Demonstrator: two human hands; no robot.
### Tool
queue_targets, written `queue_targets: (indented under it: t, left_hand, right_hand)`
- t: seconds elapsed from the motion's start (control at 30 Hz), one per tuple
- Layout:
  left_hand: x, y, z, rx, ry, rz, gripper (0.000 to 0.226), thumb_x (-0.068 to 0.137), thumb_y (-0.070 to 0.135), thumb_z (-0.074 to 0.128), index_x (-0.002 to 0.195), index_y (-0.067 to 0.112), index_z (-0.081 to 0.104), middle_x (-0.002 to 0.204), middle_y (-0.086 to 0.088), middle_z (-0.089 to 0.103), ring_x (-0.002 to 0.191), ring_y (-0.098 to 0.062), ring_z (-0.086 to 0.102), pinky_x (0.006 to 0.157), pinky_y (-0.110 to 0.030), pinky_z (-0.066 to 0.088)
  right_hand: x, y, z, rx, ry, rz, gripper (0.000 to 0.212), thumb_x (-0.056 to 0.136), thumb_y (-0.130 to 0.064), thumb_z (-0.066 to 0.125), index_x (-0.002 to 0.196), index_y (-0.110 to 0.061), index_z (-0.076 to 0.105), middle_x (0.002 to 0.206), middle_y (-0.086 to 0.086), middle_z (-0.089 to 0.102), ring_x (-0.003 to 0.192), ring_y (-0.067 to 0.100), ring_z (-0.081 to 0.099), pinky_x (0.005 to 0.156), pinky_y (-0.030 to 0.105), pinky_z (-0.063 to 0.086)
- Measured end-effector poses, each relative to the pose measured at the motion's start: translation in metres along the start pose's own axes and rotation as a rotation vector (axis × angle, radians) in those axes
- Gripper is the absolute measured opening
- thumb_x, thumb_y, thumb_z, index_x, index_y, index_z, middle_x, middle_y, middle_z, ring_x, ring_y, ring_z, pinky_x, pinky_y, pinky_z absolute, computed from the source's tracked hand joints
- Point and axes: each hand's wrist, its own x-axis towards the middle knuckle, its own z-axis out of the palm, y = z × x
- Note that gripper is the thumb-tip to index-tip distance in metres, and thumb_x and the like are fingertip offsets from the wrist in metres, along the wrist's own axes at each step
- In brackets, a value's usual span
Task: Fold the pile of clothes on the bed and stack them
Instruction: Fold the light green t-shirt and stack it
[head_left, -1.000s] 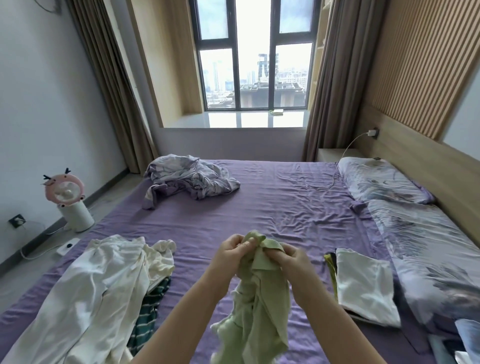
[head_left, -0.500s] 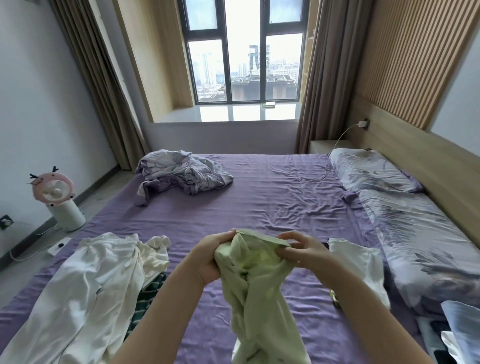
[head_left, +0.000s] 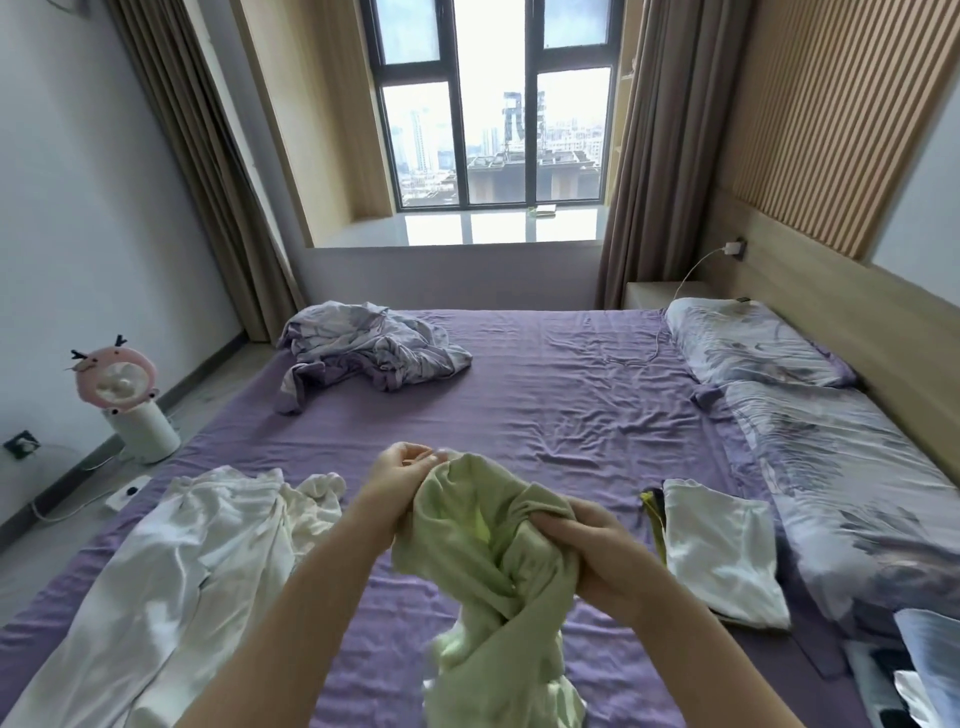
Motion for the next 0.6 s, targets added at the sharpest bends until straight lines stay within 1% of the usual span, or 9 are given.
queue_targets:
  t: [0.07, 0.13, 0.17, 0.27, 0.33, 0.37, 0.43, 0.5, 0.6]
  left_hand:
    - [-0.005, -0.015, 0.000, 0.450, 0.185, 0.328, 0.019, 0.087, 0.021, 0.070, 0.102, 0.014, 0.060, 0.098, 0.002, 0.058, 0.085, -0.014, 0.057, 0.075, -0.028, 0.047]
    - [-0.018, -0.023, 0.004, 0.505, 0.297, 0.657, 0.010, 0.085, 0.023, 0.071, 0.091, 0.016, 0.066, 0.088, 0.005, 0.061, 0.082, -0.016, 0.057, 0.075, -0.034, 0.047]
    - [-0.025, -0.027, 0.007, 0.483, 0.271, 0.735, 0.013, 0.085, 0.031, 0.070, 0.083, 0.019, 0.066, 0.080, 0.007, 0.062, 0.077, -0.013, 0.057, 0.070, -0.032, 0.048]
    - [-0.042, -0.040, 0.020, 0.437, -0.047, 0.593, 0.037, 0.074, 0.057, 0.066, 0.087, 0.022, 0.067, 0.081, 0.010, 0.067, 0.077, -0.005, 0.062, 0.071, -0.022, 0.049]
    - [-0.047, -0.050, 0.030, 0.386, -0.247, 0.373, 0.049, 0.067, 0.049, 0.075, 0.105, 0.020, 0.065, 0.096, 0.008, 0.070, 0.090, -0.007, 0.065, 0.082, -0.029, 0.052]
    - [-0.047, -0.056, 0.035, 0.361, -0.289, 0.312, 0.047, 0.067, 0.041, 0.078, 0.106, 0.017, 0.064, 0.096, 0.006, 0.070, 0.090, -0.009, 0.065, 0.082, -0.032, 0.052]
    - [-0.047, -0.063, 0.041, 0.334, -0.299, 0.294, 0.019, 0.073, 0.026, 0.080, 0.083, 0.018, 0.065, 0.074, 0.008, 0.061, 0.069, -0.009, 0.055, 0.066, -0.030, 0.047]
    - [-0.047, -0.061, 0.041, 0.235, -0.323, 0.269, 0.023, 0.080, 0.020, 0.077, 0.062, 0.021, 0.063, 0.060, 0.010, 0.048, 0.059, -0.006, 0.041, 0.056, -0.025, 0.035]
    - [-0.042, -0.051, 0.035, -0.026, -0.304, 0.220, 0.018, 0.088, 0.016, 0.067, 0.076, 0.002, 0.070, 0.069, -0.003, 0.056, 0.068, -0.013, 0.048, 0.063, -0.028, 0.039]
  right_hand:
    - [0.005, -0.005, 0.002, 0.089, 0.039, 0.015, 0.017, 0.080, -0.011, 0.063, 0.089, -0.002, 0.074, 0.084, 0.018, 0.070, 0.072, 0.024, 0.068, 0.063, 0.033, 0.057]
    - [0.010, -0.011, 0.006, 0.166, 0.077, 0.014, 0.018, 0.079, -0.011, 0.061, 0.087, -0.001, 0.073, 0.079, 0.018, 0.069, 0.067, 0.024, 0.068, 0.060, 0.033, 0.057]
    - [0.012, -0.013, 0.007, 0.196, 0.087, 0.011, 0.019, 0.079, -0.011, 0.060, 0.089, 0.000, 0.071, 0.079, 0.018, 0.069, 0.066, 0.025, 0.068, 0.060, 0.033, 0.057]
    - [0.016, -0.019, 0.009, 0.234, 0.075, 0.014, 0.024, 0.083, -0.011, 0.053, 0.098, 0.003, 0.065, 0.080, 0.019, 0.068, 0.065, 0.026, 0.067, 0.059, 0.033, 0.058]
    - [0.016, -0.023, 0.007, 0.247, 0.068, 0.029, 0.026, 0.083, -0.012, 0.052, 0.100, 0.003, 0.064, 0.080, 0.019, 0.068, 0.065, 0.026, 0.067, 0.058, 0.032, 0.058]
    - [0.015, -0.026, 0.004, 0.252, 0.068, 0.039, 0.026, 0.083, -0.013, 0.053, 0.101, 0.003, 0.064, 0.080, 0.018, 0.068, 0.065, 0.026, 0.068, 0.058, 0.033, 0.058]
    - [0.012, -0.033, -0.002, 0.232, 0.073, 0.058, 0.030, 0.084, -0.014, 0.055, 0.108, 0.002, 0.064, 0.086, 0.017, 0.068, 0.072, 0.026, 0.067, 0.063, 0.034, 0.058]
    - [0.009, -0.038, -0.010, 0.138, 0.127, 0.050, 0.038, 0.081, -0.016, 0.061, 0.115, 0.001, 0.062, 0.092, 0.016, 0.068, 0.078, 0.026, 0.066, 0.069, 0.034, 0.058]
    - [0.001, -0.043, -0.027, -0.444, 0.357, -0.012, 0.053, 0.082, -0.021, 0.070, 0.130, -0.005, 0.054, 0.109, 0.009, 0.067, 0.096, 0.023, 0.066, 0.085, 0.036, 0.056]
